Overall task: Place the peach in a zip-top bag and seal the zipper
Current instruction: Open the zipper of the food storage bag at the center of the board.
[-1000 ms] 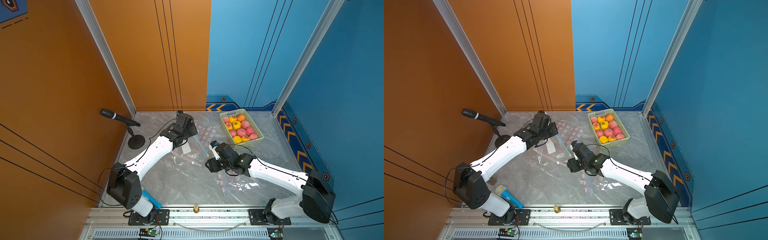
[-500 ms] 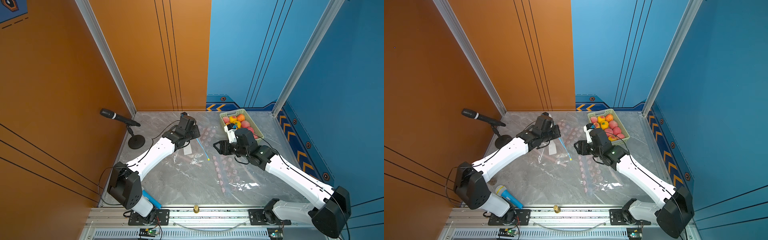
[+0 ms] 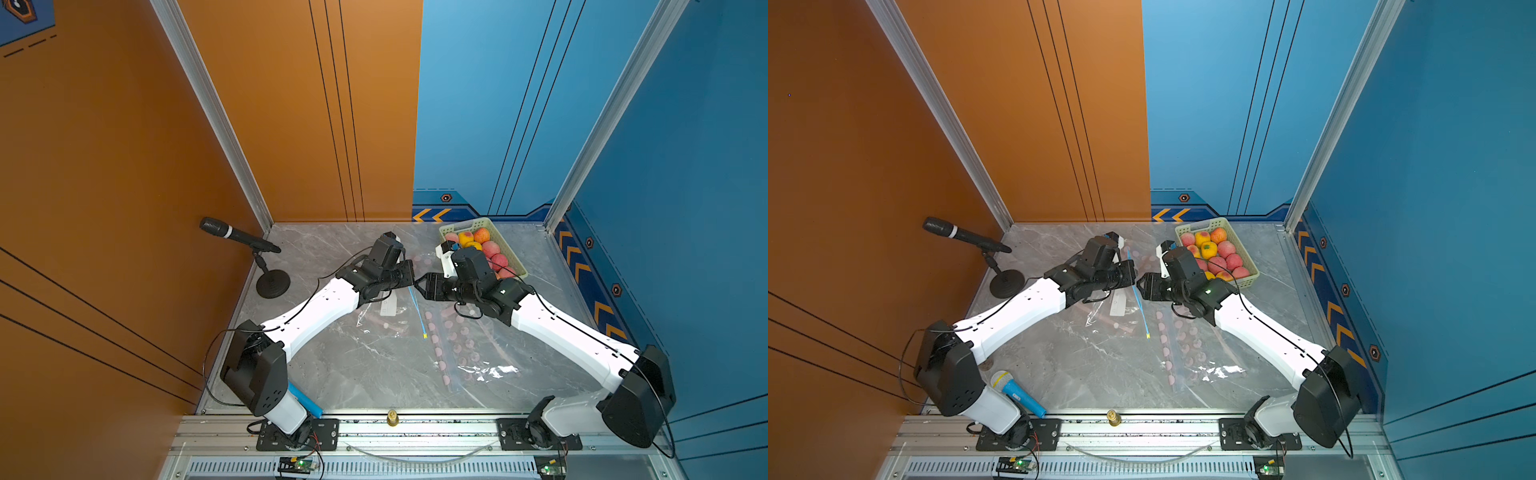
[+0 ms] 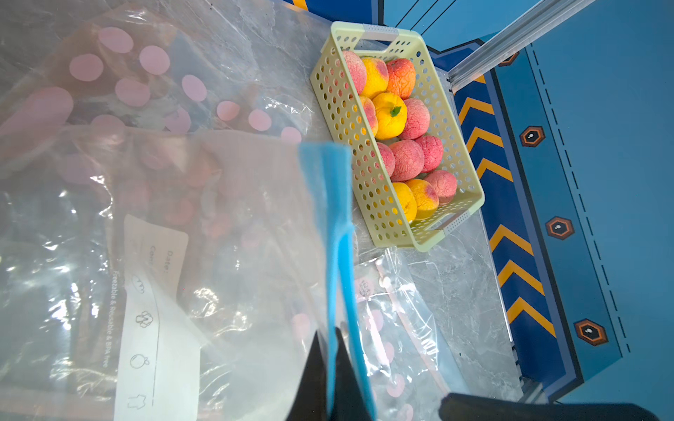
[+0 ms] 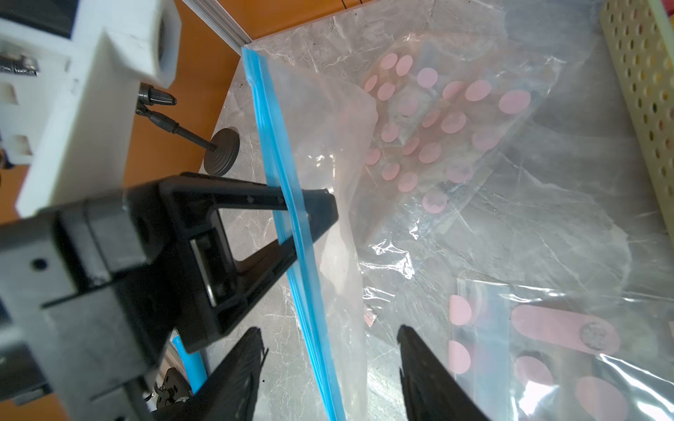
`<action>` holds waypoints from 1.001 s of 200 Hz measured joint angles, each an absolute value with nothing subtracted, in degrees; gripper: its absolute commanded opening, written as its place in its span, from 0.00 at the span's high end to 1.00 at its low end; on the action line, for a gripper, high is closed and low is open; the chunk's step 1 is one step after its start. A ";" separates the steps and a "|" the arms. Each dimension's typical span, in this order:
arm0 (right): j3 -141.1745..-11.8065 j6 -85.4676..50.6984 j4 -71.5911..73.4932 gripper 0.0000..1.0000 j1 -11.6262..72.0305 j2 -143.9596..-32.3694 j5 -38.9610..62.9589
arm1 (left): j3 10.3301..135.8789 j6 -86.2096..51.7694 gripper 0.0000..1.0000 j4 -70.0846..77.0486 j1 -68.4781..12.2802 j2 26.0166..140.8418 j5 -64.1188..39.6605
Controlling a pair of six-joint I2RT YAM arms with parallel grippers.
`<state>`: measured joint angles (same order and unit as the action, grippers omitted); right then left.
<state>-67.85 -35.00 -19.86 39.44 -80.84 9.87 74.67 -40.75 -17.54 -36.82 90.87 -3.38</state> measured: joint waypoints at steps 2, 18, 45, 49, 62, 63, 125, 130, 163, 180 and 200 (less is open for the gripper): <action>-68.07 -35.00 -20.03 0.39 39.64 -81.01 9.54 | 74.67 -40.75 1.00 -17.52 -36.82 90.87 -3.46; -69.04 -34.94 -20.97 0.39 41.28 -82.21 7.94 | 74.67 -40.56 1.00 -17.56 -36.82 90.87 -3.60; -69.12 -34.76 -22.37 0.42 42.74 -83.37 6.07 | 74.65 -40.42 1.00 -17.43 -36.86 90.87 -3.90; -69.12 -34.79 -22.55 0.43 42.76 -83.53 5.74 | 74.65 -40.42 1.00 -17.39 -36.91 90.87 -3.95; -69.12 -34.79 -22.57 0.46 42.68 -83.88 4.86 | 74.65 -40.42 1.00 -17.50 -37.10 90.87 -4.14; -69.12 -34.85 -22.59 0.46 42.68 -83.90 4.82 | 74.65 -40.42 1.00 -17.50 -37.10 90.87 -4.16; -67.72 -35.33 -21.98 0.55 39.88 -84.25 4.34 | 74.67 -39.94 1.00 -20.56 -37.95 89.86 -4.34; -67.64 -35.42 -21.93 0.55 39.64 -84.25 4.29 | 74.65 -39.92 1.00 -20.80 -37.98 89.67 -4.34; -67.53 -35.44 -21.98 0.59 39.16 -84.42 3.11 | 74.70 -39.86 1.00 -22.13 -38.68 88.58 -4.32; -67.53 -35.42 -21.93 0.59 40.14 -85.23 2.94 | 75.50 -39.13 1.00 -23.77 -39.40 88.38 -3.64; -67.53 -35.40 -21.93 0.56 42.63 -86.61 2.76 | 76.99 -38.35 1.00 -25.41 -40.05 88.38 -2.22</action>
